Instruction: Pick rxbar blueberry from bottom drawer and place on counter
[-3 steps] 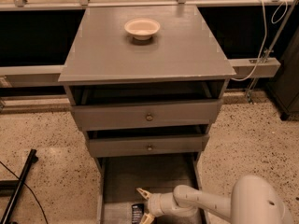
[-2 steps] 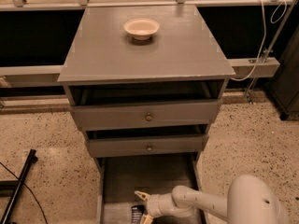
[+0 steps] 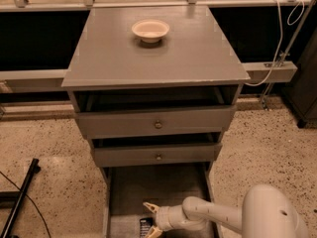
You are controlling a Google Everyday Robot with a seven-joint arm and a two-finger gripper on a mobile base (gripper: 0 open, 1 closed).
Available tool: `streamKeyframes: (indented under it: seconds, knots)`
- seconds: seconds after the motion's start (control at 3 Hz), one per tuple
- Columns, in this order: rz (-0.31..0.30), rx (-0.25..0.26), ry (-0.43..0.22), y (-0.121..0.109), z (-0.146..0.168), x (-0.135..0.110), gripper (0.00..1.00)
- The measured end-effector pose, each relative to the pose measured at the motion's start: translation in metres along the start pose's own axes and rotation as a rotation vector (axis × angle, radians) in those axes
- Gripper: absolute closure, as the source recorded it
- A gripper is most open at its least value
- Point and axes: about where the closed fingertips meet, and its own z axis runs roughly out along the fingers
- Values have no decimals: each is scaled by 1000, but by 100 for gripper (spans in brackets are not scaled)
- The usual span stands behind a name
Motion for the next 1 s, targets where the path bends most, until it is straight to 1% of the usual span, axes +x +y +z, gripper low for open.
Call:
streamKeyframes:
  seconds: [0.33,0.67,1.0]
  knots:
    - [0,0,0,0,0,0,0]
    - [8,4,1,-1,3,6,0]
    - [25,14,-2,-3,5,14,18]
